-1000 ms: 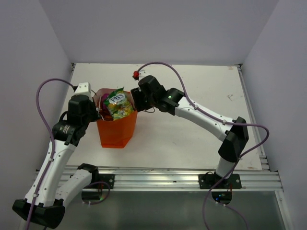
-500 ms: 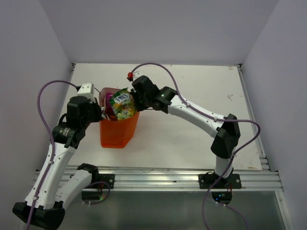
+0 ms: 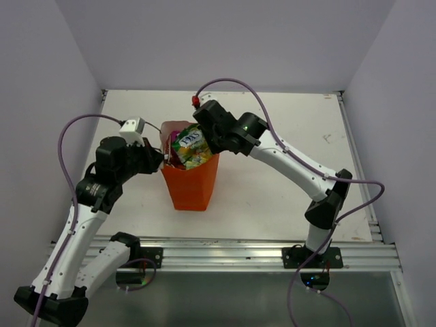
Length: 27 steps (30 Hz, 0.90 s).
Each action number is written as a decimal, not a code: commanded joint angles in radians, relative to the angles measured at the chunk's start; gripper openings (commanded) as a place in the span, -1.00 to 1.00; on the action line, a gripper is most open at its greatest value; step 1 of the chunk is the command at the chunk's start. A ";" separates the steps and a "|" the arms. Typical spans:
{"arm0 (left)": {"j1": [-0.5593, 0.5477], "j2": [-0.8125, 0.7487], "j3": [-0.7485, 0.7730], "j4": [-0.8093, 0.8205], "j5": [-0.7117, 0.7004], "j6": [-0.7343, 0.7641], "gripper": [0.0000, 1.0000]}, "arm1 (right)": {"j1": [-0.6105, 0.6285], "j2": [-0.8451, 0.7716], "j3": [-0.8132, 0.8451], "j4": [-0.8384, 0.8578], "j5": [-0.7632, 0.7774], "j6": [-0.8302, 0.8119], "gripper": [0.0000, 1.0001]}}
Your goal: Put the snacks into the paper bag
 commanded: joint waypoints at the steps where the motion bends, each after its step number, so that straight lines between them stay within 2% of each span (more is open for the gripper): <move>1: -0.074 0.002 0.013 0.210 0.067 -0.074 -1.00 | 0.003 -0.111 0.070 -0.037 0.099 0.001 -1.00; 8: -0.330 0.074 0.013 0.288 -0.108 -0.126 -1.00 | -0.018 -0.180 -0.023 -0.055 0.155 0.006 -1.00; 14: -0.374 0.097 -0.007 0.308 -0.148 -0.123 -1.00 | -0.053 -0.254 -0.207 0.023 0.144 0.027 -1.00; 20: -0.389 0.091 -0.103 0.380 -0.105 -0.148 -1.00 | -0.076 -0.308 -0.382 0.097 0.122 0.042 -1.00; 27: -0.452 0.103 -0.149 0.415 -0.117 -0.155 -1.00 | -0.079 -0.292 -0.390 0.098 0.129 0.049 -1.00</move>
